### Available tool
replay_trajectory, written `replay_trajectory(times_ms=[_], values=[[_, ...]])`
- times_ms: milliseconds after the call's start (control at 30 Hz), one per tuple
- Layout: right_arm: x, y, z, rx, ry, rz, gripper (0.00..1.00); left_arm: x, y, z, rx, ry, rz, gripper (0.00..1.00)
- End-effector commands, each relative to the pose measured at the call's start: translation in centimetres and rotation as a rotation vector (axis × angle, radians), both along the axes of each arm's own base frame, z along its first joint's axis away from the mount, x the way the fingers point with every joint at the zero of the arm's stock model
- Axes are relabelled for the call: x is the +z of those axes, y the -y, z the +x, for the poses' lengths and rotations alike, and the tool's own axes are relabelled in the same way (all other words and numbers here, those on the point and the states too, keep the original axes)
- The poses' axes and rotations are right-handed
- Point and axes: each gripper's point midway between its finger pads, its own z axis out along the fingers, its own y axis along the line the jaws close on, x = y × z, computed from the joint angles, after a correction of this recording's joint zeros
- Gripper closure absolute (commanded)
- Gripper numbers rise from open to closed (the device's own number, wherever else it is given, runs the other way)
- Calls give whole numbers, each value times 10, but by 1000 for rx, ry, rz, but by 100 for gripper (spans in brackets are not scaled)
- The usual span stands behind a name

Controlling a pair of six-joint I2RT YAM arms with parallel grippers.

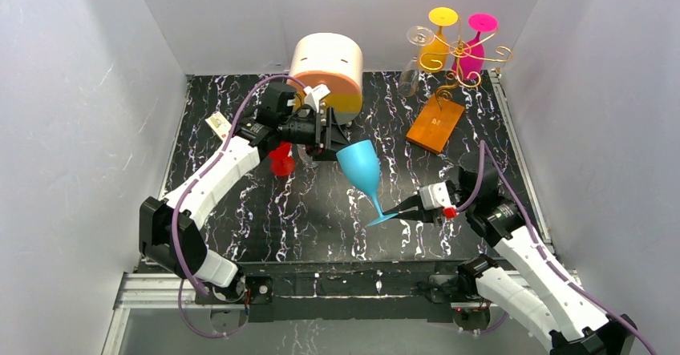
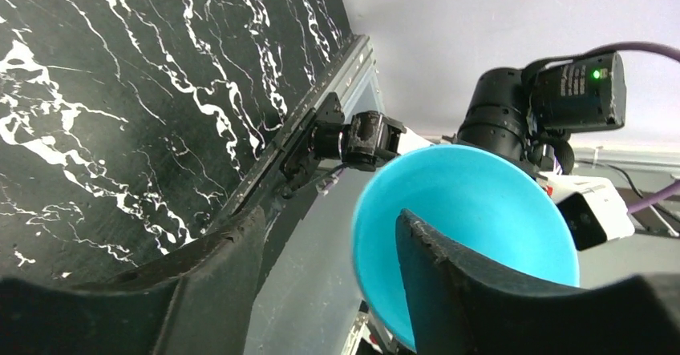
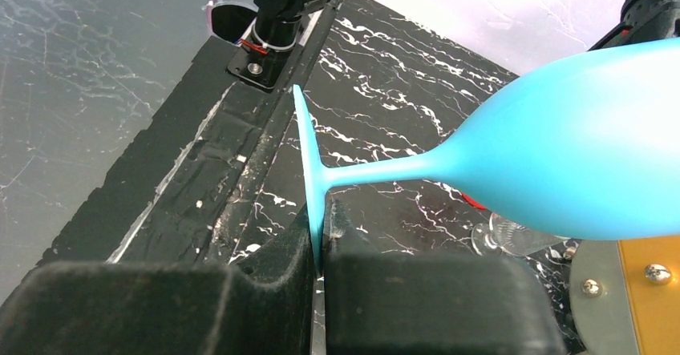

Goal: Take the wine glass off the wine glass rack
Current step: Place the wine glass at the center of the board.

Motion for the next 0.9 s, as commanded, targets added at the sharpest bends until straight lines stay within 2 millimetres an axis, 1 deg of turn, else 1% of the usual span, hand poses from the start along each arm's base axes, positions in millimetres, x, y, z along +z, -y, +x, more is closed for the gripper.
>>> replay_trajectory(times_ms=[0,100,133,300,567,800,833,867], values=[[14,-1,0,14,64,23,99,22,7,-29,-118,26,-53,45],[11,-2,4,-5,72,10,99,22,13,-39,-162,29,-58,55],[10,-2,5,-7,74,6,99,22,13,-41,-166,29,-58,59],[4,-1,9,-20,78,-18,99,21,12,-45,-177,29,-57,77],[-2,1,12,-54,87,-34,99,27,9,-49,-186,49,-62,100],[-8,2,11,-62,65,-49,99,31,6,-44,-171,109,-23,100],[-8,3,11,-64,62,-51,98,32,4,-43,-163,124,-8,100],[-9,3,11,-69,62,-52,94,32,3,-41,-159,135,7,100]])
